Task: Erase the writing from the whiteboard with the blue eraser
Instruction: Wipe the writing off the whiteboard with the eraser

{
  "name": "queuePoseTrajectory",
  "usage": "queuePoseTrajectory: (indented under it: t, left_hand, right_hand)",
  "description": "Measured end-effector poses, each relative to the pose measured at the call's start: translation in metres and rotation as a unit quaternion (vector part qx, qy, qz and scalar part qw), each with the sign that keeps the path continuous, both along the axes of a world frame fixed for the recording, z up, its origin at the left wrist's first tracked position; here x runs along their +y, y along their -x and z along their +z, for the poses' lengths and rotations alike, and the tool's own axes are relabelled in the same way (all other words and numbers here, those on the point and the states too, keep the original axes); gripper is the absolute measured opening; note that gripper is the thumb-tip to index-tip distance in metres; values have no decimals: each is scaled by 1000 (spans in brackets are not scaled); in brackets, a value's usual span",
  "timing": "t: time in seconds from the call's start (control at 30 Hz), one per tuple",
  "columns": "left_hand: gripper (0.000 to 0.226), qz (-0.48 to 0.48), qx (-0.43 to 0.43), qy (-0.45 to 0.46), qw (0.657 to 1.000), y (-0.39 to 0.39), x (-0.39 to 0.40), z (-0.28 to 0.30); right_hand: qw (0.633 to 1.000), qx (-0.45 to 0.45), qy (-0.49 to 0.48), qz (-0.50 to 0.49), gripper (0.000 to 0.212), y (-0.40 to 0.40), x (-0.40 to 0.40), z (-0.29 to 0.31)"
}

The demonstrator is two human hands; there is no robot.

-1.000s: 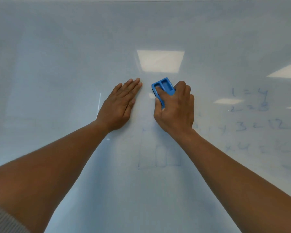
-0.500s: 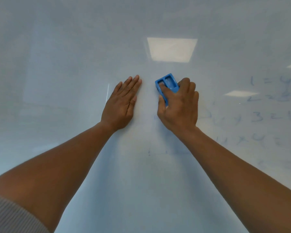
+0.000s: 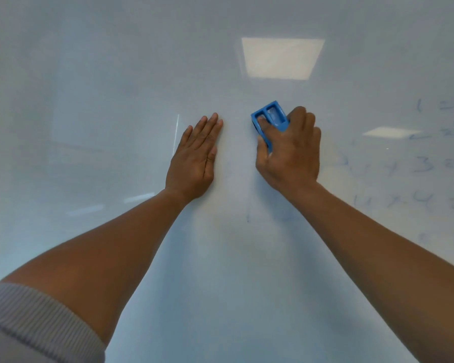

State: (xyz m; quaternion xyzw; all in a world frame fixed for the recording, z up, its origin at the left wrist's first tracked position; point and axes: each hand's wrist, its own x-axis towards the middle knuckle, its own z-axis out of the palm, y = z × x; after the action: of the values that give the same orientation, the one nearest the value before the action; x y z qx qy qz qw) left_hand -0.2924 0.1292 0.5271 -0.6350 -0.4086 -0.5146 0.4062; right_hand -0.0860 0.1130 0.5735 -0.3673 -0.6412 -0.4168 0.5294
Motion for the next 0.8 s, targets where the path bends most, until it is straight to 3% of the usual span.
queuePoseTrajectory:
  t: [0.3,0.37,0.5,0.57,0.73,0.8]
  left_hand:
    - [51,-10,-26,8,1000,-4,-1,-8]
    - [51,-6,-34,5,999,-7,0,-12]
    - [51,-6,-51,-1,999,-11,2,-15]
    - [51,-7,-54,-3,999,-11,2,-15]
    - [51,-17,-45,-1,999,-6,2,-15]
    - [51,-13,-43,-1,999,-7,2,-15]
  right_hand:
    - [984,-173,3,32,41,12,-4,-72]
    - [988,-152,-2,26,41,0,-2,-66]
    - [1000,-5,10,5,40,-10,-1,-32]
    - [1000,21,15,0,40,1,-2,-24]
    - [990,-133,5,38,42,31,-5,-68]
    - [988,-146,20,42,43,25,-5,-87]
